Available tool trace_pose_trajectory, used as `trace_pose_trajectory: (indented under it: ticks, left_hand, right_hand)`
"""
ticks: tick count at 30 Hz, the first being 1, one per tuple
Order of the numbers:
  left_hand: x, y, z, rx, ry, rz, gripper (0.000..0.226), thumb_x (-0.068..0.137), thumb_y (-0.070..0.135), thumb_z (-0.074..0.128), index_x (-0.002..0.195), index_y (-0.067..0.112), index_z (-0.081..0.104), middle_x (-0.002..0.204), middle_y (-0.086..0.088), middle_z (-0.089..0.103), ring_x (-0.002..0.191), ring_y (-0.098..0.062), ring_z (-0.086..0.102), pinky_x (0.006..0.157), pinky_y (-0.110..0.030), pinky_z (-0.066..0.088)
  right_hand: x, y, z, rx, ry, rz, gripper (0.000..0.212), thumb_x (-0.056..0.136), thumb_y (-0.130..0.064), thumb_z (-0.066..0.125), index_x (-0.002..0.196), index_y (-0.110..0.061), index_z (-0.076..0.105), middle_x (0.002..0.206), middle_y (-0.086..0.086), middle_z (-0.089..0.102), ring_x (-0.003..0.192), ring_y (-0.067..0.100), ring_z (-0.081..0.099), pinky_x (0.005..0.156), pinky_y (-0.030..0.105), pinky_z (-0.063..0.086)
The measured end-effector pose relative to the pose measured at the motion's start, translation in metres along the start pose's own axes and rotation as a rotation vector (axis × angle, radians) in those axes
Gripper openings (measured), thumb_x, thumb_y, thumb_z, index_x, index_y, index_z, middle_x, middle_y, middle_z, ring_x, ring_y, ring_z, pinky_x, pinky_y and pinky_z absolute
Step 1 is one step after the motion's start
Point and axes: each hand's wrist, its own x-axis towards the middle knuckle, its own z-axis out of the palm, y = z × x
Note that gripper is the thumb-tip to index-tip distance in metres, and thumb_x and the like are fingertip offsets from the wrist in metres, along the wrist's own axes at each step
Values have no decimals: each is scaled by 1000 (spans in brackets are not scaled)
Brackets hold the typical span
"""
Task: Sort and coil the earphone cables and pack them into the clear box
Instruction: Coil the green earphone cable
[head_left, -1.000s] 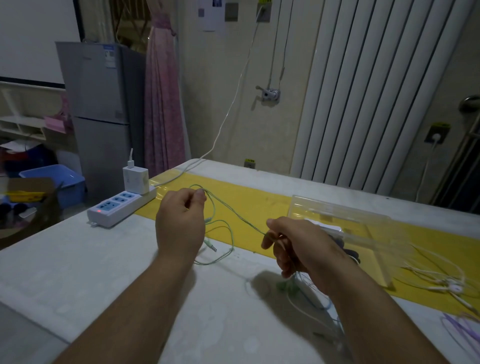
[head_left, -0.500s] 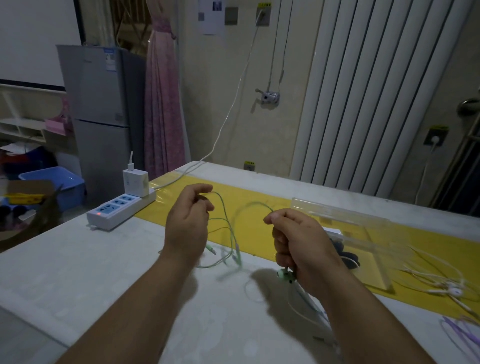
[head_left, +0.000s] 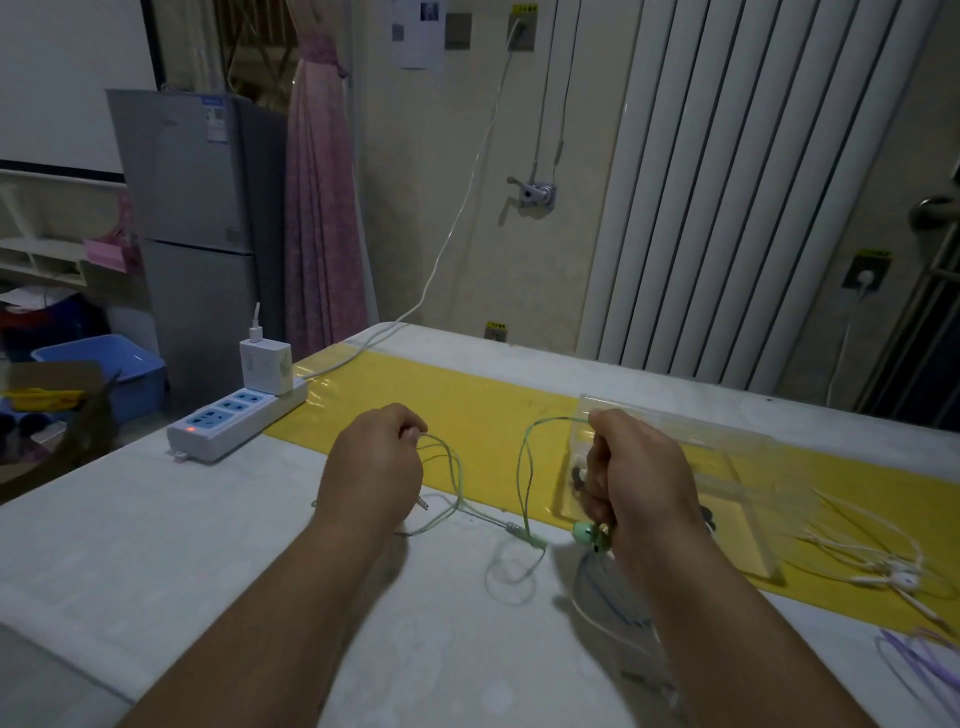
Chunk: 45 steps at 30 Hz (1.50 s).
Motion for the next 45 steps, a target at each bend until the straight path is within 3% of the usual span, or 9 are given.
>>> trace_pose_trajectory:
  ticks: [3, 6, 10, 14, 17, 22, 29, 40, 45]
  left_hand:
    - [-1, 6, -1, -312, -80, -82, 19, 86, 9, 55, 88, 27, 57, 71, -3, 59, 58, -18, 53, 52, -28, 40]
    - [0, 9, -5, -644, -178, -225, 26, 81, -6, 47, 72, 12, 63, 62, -11, 52, 48, -21, 43, 41, -26, 35]
    - [2, 9, -10, -676, -208, -262, 29, 72, -4, 48, 58, 10, 70, 57, -10, 56, 51, -16, 38, 43, -21, 28]
    - [-2, 14, -15, -851, -327, -337, 22, 71, -4, 55, 71, 5, 75, 66, -14, 62, 47, -13, 33, 47, -25, 20]
    - [-3, 16, -16, -941, -422, -366, 18, 83, -11, 58, 91, 0, 69, 74, -14, 64, 49, -13, 48, 42, -21, 39]
    - [-2, 17, -15, -1107, -468, -339, 20, 88, -15, 48, 85, 0, 60, 71, -12, 60, 50, -16, 57, 47, -23, 51]
    - [-5, 17, -16, -1035, -406, -237, 24, 81, -10, 59, 82, 9, 74, 76, -9, 72, 61, -12, 60, 55, -21, 48]
    - [-8, 22, -15, -1106, -444, -213, 14, 78, -14, 60, 80, -1, 58, 66, -14, 61, 64, -23, 68, 58, -27, 57]
    - [-7, 20, -11, -1032, -403, -173, 17, 76, -15, 64, 75, 0, 57, 73, -18, 59, 67, -27, 68, 60, -29, 56]
  right_hand:
    - [-1, -1, 1, 75, -33, 116, 39, 92, -17, 48, 57, -21, 32, 43, -4, 24, 38, 12, 17, 38, 22, 19]
    - [1, -3, 0, 205, -51, 228, 36, 94, -22, 49, 60, -20, 37, 44, -4, 23, 35, 10, 16, 34, 18, 18]
    - [4, -3, -3, 289, -93, 276, 33, 96, -25, 49, 65, -17, 45, 44, -4, 33, 34, 9, 21, 34, 15, 19]
    - [6, -3, -2, 323, -124, 229, 21, 91, -15, 44, 70, -14, 48, 49, -1, 36, 37, 9, 21, 36, 17, 20]
    - [3, -4, 0, 286, -126, 158, 18, 93, -14, 46, 76, -12, 51, 50, -1, 40, 37, 9, 25, 37, 19, 23]
    - [-3, -4, 5, 169, -175, 102, 18, 98, -18, 47, 83, -11, 55, 51, 0, 45, 39, 11, 30, 40, 22, 27]
    - [-7, 0, 10, 10, -231, 45, 18, 96, -12, 44, 84, -9, 57, 54, 4, 51, 43, 13, 33, 42, 25, 30]
    - [-15, 6, 19, -131, -306, 95, 18, 99, -16, 43, 88, -10, 55, 77, 9, 74, 53, 15, 48, 48, 26, 41]
    - [-16, 6, 19, -110, -343, 108, 19, 98, -12, 44, 85, -9, 58, 65, 9, 68, 57, 19, 49, 56, 30, 38]
